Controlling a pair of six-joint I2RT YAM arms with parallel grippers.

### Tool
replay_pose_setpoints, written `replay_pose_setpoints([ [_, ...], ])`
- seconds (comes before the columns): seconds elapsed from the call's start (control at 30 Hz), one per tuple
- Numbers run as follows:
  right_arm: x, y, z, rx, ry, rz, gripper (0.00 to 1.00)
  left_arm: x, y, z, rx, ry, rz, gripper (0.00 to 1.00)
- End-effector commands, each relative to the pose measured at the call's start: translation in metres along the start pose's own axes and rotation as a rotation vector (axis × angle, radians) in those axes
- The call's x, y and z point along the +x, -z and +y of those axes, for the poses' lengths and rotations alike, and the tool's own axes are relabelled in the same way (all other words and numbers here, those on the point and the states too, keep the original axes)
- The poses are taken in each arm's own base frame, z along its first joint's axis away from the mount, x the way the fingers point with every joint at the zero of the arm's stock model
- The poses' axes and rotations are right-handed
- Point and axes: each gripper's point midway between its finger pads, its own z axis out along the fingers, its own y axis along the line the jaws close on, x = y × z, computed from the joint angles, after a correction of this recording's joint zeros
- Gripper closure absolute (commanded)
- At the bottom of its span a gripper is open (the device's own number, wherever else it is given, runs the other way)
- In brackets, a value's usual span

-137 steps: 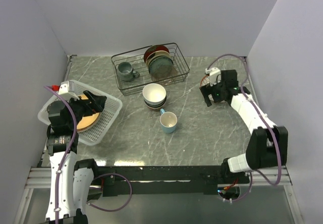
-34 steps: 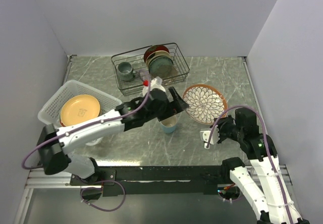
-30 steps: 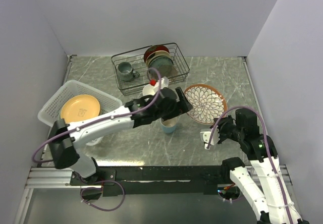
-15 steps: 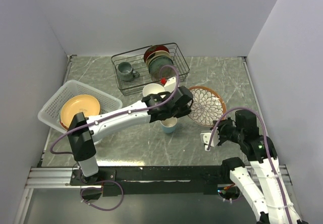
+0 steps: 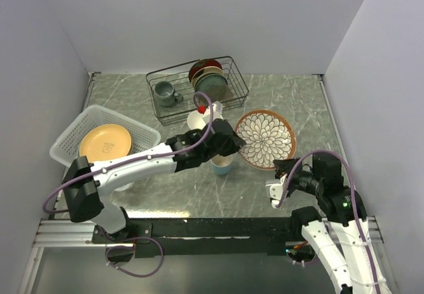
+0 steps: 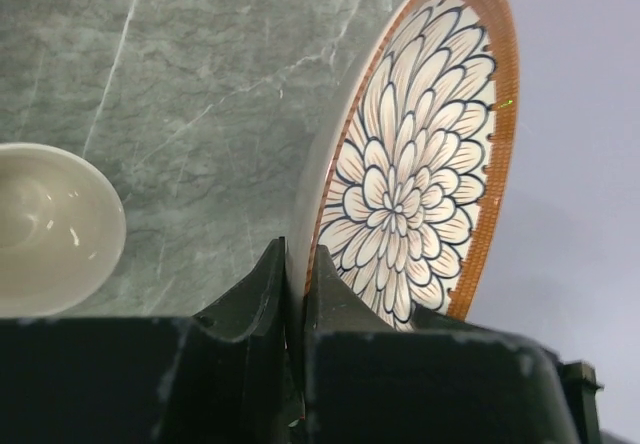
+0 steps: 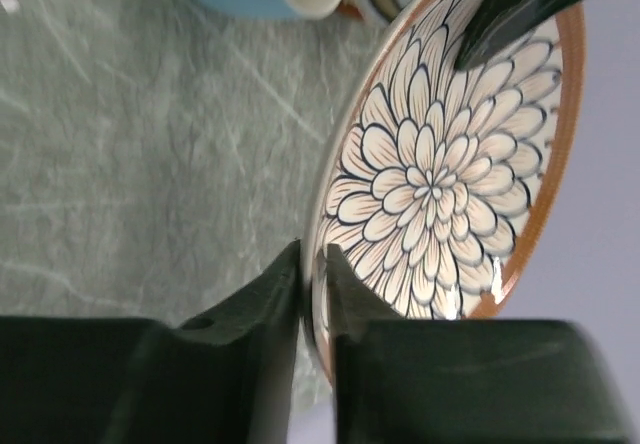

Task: Place the mixed dishes into the plastic bin
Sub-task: Pick up the plate at the center of the board.

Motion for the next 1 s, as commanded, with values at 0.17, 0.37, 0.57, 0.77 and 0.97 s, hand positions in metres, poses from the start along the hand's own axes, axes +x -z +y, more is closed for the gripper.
replay_pose_setpoints([
  [0.17, -0.016, 0.009, -0.045, 0.169, 0.05, -0.059, 0.34, -0.03, 0.039, 0.0, 0.126, -0.152, -0.048, 0.99],
  [0.37, -0.029, 0.013, -0.046, 0.179, -0.005, -0.12, 0.07, -0.052, 0.054, 0.014, 0.159, -0.136, -0.092, 0.99],
  [0.57, -0.042, 0.016, -0.054, 0.189, -0.115, -0.185, 0.03, -0.076, 0.073, 0.029, 0.184, -0.147, -0.136, 0.99],
  [0.77, -0.052, 0.014, -0.058, 0.128, -0.332, -0.249, 0.0, -0.103, 0.099, 0.038, 0.221, -0.166, -0.214, 0.99],
  [0.97, -0.056, 0.014, -0.069, 0.163, -0.45, -0.287, 0.0, -0.118, 0.113, 0.048, 0.237, -0.172, -0.247, 0.99],
])
